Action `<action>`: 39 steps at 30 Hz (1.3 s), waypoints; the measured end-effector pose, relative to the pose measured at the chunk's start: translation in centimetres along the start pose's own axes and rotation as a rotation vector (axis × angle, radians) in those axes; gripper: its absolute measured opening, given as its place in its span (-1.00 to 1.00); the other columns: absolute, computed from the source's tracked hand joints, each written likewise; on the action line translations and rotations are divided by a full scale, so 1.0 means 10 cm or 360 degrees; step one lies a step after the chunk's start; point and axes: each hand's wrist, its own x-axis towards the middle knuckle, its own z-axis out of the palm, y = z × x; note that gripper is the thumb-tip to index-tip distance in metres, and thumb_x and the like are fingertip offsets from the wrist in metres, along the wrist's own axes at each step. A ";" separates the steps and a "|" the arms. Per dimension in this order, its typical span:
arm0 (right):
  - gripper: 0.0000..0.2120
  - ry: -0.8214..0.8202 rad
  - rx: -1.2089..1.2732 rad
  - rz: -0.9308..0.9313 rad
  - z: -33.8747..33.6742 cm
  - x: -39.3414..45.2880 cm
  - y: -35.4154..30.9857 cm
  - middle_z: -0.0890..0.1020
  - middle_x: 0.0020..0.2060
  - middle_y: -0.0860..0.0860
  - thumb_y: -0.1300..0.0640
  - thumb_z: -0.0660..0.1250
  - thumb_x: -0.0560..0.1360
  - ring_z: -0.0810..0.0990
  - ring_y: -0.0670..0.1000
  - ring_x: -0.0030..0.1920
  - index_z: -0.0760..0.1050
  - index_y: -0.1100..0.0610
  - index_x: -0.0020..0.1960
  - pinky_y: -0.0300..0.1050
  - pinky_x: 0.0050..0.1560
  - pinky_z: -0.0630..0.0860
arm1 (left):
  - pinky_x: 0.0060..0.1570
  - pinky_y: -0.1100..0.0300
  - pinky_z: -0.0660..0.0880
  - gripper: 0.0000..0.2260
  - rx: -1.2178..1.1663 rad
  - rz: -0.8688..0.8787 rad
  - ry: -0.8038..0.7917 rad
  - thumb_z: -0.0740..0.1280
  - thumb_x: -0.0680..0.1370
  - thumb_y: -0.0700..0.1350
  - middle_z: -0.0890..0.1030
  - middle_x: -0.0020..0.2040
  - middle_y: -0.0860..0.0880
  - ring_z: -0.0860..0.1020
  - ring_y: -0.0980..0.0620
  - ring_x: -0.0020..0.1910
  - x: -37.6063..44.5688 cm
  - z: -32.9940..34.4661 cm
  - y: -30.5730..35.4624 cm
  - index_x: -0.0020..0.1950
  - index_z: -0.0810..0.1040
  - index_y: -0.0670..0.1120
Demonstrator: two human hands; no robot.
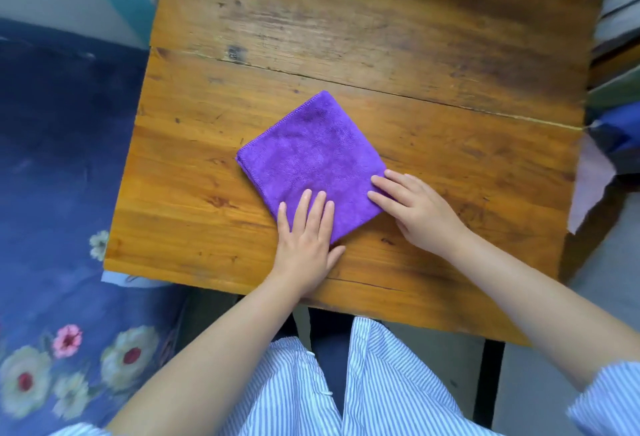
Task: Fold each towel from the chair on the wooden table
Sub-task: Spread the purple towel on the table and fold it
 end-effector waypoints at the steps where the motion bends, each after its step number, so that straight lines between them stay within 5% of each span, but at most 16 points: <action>1: -0.56 -0.0007 0.0004 -0.0030 0.00 0.01 0.02 0.64 0.05 0.24 0.49 0.44 0.16 0.61 0.32 0.03 0.62 0.27 0.02 0.26 -0.07 0.56 | 0.00 -0.20 0.51 -0.31 0.0042 -0.0024 -0.0039 0.51 0.15 0.24 0.60 0.18 -0.12 0.57 -0.15 0.17 -0.03 0.02 0.00 0.14 0.61 -0.14; 6: -0.57 -0.0105 0.0003 -0.0205 -0.01 0.09 0.14 0.66 0.00 0.22 0.48 0.50 0.15 0.63 0.29 -0.02 0.62 0.28 0.00 0.15 -0.20 0.62 | 0.00 -0.16 0.52 -0.30 0.0147 -0.0054 -0.0001 0.54 0.11 0.21 0.60 0.19 -0.13 0.57 -0.16 0.17 -0.03 0.04 -0.01 0.15 0.61 -0.12; 11: -0.78 -0.0062 -0.0109 -0.0402 -0.08 0.20 0.18 0.69 -0.10 0.19 0.39 0.29 0.34 0.67 0.22 -0.14 0.64 0.28 -0.08 -0.04 -0.41 0.61 | 0.06 -0.11 0.51 -0.32 0.0136 -0.0088 0.0055 0.51 0.15 0.23 0.58 0.22 -0.09 0.55 -0.11 0.21 -0.05 0.02 0.00 0.18 0.59 -0.08; 16: -0.71 -0.0053 0.0152 -0.0213 -0.19 0.30 0.03 0.68 -0.25 0.19 0.47 0.48 0.10 0.63 0.22 -0.28 0.61 0.34 -0.18 -0.02 -0.38 0.61 | 0.45 -0.11 -0.08 -0.34 -0.0265 -0.0289 -0.0060 0.23 0.51 0.12 0.03 0.54 -0.06 -0.04 -0.11 0.52 -0.01 0.11 0.11 0.50 0.09 -0.12; 19: -0.75 -0.0045 0.0279 -0.0123 -0.31 0.31 -0.12 0.66 -0.33 0.21 0.49 0.43 0.10 0.60 0.22 -0.36 0.60 0.37 -0.22 -0.01 -0.28 0.61 | 0.45 -0.06 -0.02 -0.45 -0.0406 -0.0464 0.0050 0.28 0.51 -0.07 0.15 0.51 -0.09 0.06 -0.08 0.51 -0.04 0.06 0.16 0.45 0.20 -0.16; 21: -0.79 -0.0050 0.0342 -0.0085 -0.38 0.29 -0.23 0.64 -0.37 0.22 0.48 0.36 0.13 0.59 0.21 -0.40 0.59 0.38 -0.23 -0.01 -0.25 0.59 | 0.32 -0.05 0.31 -0.55 -0.0484 -0.0492 0.0280 0.40 0.34 -0.29 0.49 0.29 -0.19 0.43 -0.13 0.32 -0.11 -0.02 0.11 0.23 0.48 -0.23; 22: -0.80 -0.0047 0.0366 -0.0079 -0.42 0.28 -0.30 0.64 -0.38 0.22 0.47 0.33 0.15 0.59 0.20 -0.40 0.58 0.38 -0.23 -0.02 -0.24 0.58 | 0.10 0.00 0.50 -0.58 -0.0496 -0.0460 0.0440 0.48 0.18 -0.35 0.63 0.05 -0.20 0.60 -0.13 0.08 -0.19 -0.04 0.05 0.03 0.60 -0.24; 25: -0.81 -0.0084 0.0444 -0.0049 -0.49 0.26 -0.49 0.63 -0.38 0.22 0.48 0.29 0.19 0.59 0.19 -0.39 0.57 0.40 -0.22 -0.08 -0.17 0.50 | -0.38 0.28 0.53 -0.60 -0.0525 -0.0369 0.0599 0.55 -0.10 -0.34 0.62 -0.37 -0.09 0.62 -0.05 -0.40 -0.46 -0.10 -0.12 -0.31 0.60 -0.20; 33: -0.72 -0.0160 0.0602 -0.0327 -0.51 0.43 -1.73 0.62 -0.15 0.32 0.54 0.23 0.27 0.62 0.26 -0.16 0.54 0.47 -0.04 -0.03 -0.14 0.52 | -0.55 0.32 0.45 -0.41 -0.0471 -0.0501 0.0726 0.60 -0.07 -0.29 0.65 -0.33 -0.13 0.63 -0.04 -0.42 -2.06 -0.15 -0.68 -0.09 0.50 -0.19; 39: -0.70 -0.0162 0.0729 -0.0590 -0.36 0.37 -3.11 0.62 -0.15 0.33 0.57 0.22 0.24 0.62 0.24 -0.13 0.54 0.48 -0.05 -0.24 -0.19 0.32 | -0.51 0.22 0.51 -0.70 -0.0475 -0.0999 0.0816 0.48 0.12 -0.34 0.67 -0.27 -0.19 0.65 -0.13 -0.37 -3.67 -0.05 -0.85 -0.16 0.63 -0.29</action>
